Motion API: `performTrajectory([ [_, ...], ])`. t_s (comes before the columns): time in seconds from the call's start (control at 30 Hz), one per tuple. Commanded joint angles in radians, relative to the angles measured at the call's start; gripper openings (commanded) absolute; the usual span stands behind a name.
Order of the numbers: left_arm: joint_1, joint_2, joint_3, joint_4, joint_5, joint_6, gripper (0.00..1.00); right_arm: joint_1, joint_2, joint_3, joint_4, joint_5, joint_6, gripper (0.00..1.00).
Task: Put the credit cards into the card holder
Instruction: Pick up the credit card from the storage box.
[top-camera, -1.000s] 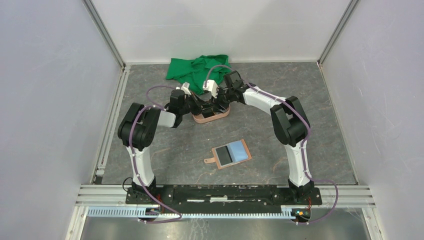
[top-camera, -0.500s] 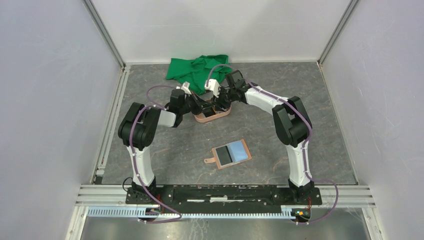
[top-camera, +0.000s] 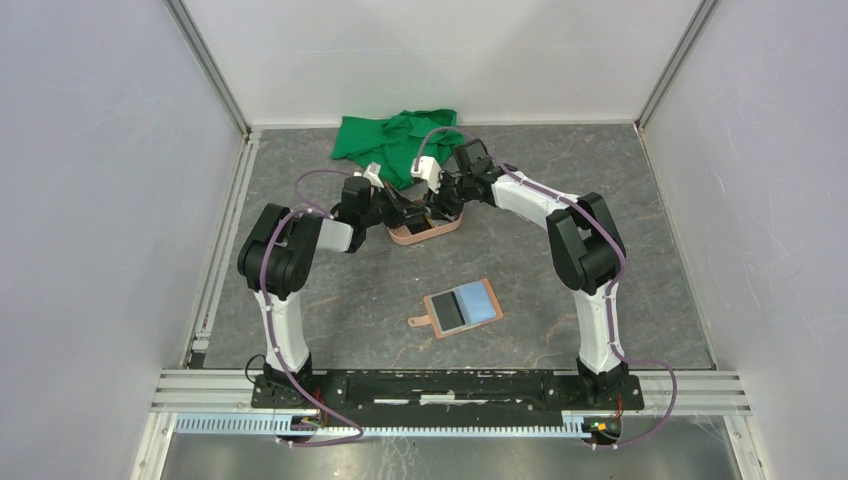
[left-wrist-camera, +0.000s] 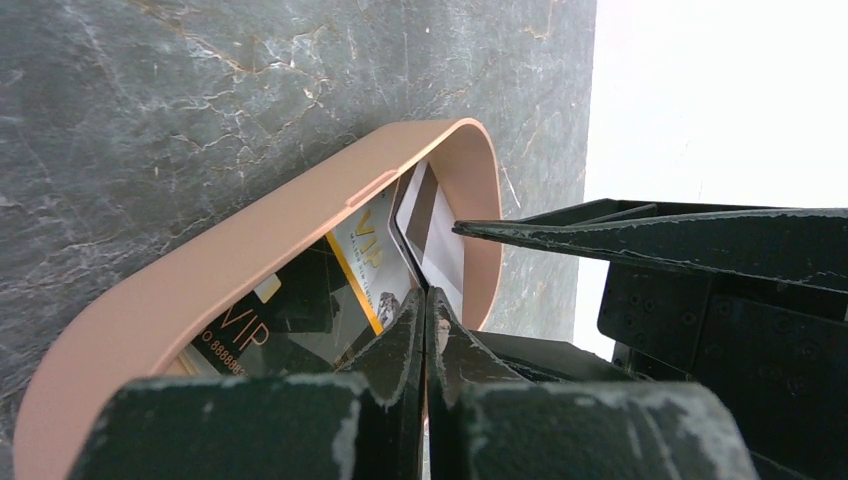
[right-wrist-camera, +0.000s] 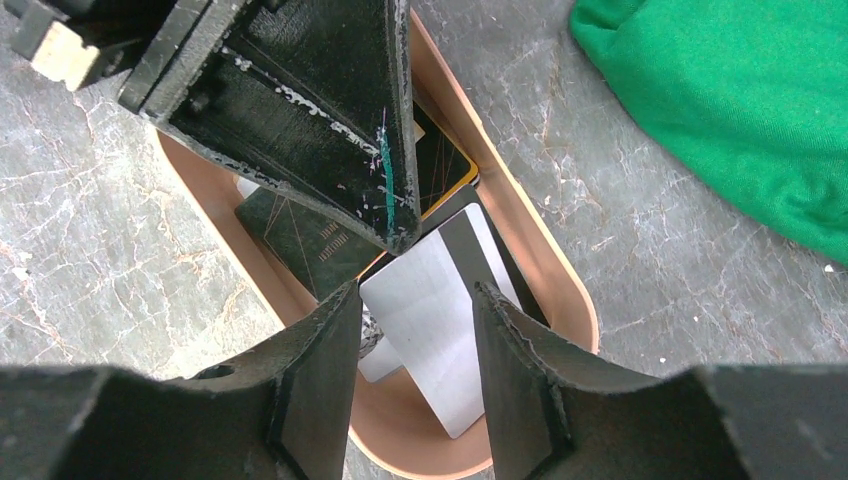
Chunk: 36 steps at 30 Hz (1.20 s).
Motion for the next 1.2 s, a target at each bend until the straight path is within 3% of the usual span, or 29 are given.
performTrajectory([
  [0.0,0.006,0.021,0.028,-0.044,-0.007,0.022,0.03,-0.011,-0.053,-0.002,0.032,0.007,-0.005,0.5],
  [0.13,0.006,0.029,0.035,-0.046,-0.002,0.018,0.05,-0.011,-0.054,-0.003,0.03,0.006,-0.005,0.5],
  [0.3,0.005,0.035,0.044,-0.035,0.004,0.001,0.21,-0.012,-0.052,-0.004,0.031,0.006,-0.007,0.5],
  [0.4,0.006,0.035,0.047,-0.029,0.006,-0.006,0.26,-0.012,-0.05,-0.001,0.032,0.007,-0.005,0.49],
  [0.77,0.005,0.059,0.068,-0.025,0.042,-0.005,0.34,-0.012,-0.055,-0.004,0.039,-0.001,0.001,0.49],
  [1.17,0.004,0.076,0.095,-0.043,0.062,0.003,0.35,-0.021,-0.021,0.064,0.01,-0.113,0.163,0.67],
])
